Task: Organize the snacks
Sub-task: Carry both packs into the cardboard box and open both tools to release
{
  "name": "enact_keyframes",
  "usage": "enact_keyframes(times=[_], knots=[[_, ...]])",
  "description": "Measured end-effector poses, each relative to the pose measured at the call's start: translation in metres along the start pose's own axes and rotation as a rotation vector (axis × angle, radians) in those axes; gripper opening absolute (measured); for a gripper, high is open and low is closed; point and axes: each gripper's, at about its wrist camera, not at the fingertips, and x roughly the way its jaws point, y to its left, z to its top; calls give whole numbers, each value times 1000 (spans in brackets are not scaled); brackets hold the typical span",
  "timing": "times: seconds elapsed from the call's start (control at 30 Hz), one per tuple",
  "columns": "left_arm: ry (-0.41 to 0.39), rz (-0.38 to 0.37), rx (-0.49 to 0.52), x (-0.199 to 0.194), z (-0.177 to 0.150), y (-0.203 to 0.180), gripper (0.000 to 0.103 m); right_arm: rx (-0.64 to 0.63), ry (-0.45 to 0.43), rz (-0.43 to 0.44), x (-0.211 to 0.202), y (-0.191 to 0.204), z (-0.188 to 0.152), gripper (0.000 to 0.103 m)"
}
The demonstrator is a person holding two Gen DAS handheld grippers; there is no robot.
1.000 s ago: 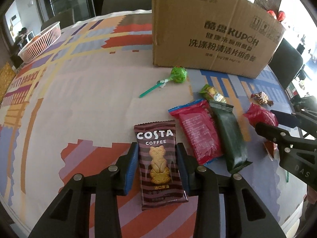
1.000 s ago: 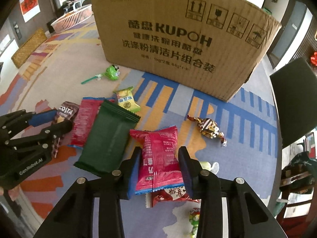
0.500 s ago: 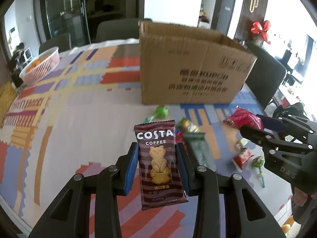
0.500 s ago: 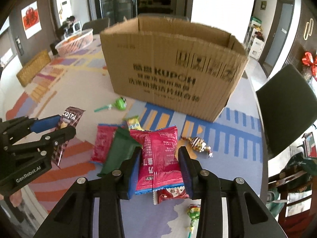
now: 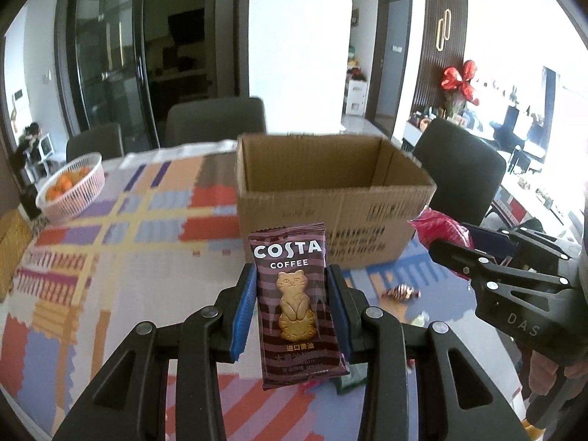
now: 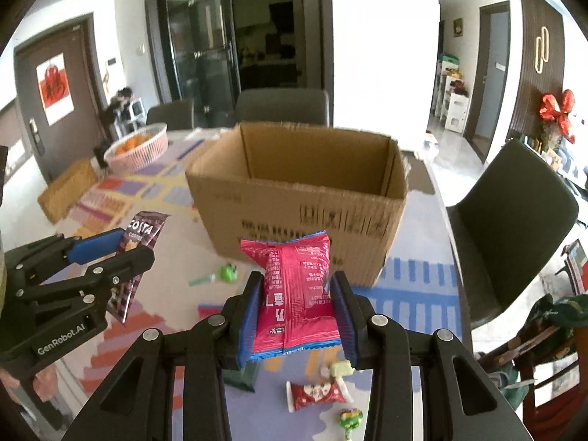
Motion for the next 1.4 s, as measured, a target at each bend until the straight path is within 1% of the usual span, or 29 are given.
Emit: enact_keyframes(times=[0.23,0.57,0.8,0.9,1.07,1.2,1.3,1.33,1.37,1.4], knots=[[-74,2,37,-5,34,-5,38,36,-72,-4,-11,-5,27,39],[-124,-4,55,7,81,2,38,58,-141,-14,-13,-13,70,39],[-104,-24,67,26,105,7,38,63,-137,-18,4,-16,99,39],[-77,-33,68,39,111,8,38,61,-125,-19,14,-19,104,39],[-11,-74,49,65,119,11,38,58,-90,-26,33,-24,114,39],[19,-63,47,83,125,11,38,48,-68,-39,46,-26,118,39],[26,-22,49,92,126,12,41,49,-49,-55,55,-30,119,39],[26,-13,52,94,126,12,47,51,-43,-59,57,-31,119,39],[24,-4,55,94,126,13,54,51,-37,-66,59,-32,118,40],[16,5,56,92,125,13,57,48,-35,-74,60,-33,116,41]])
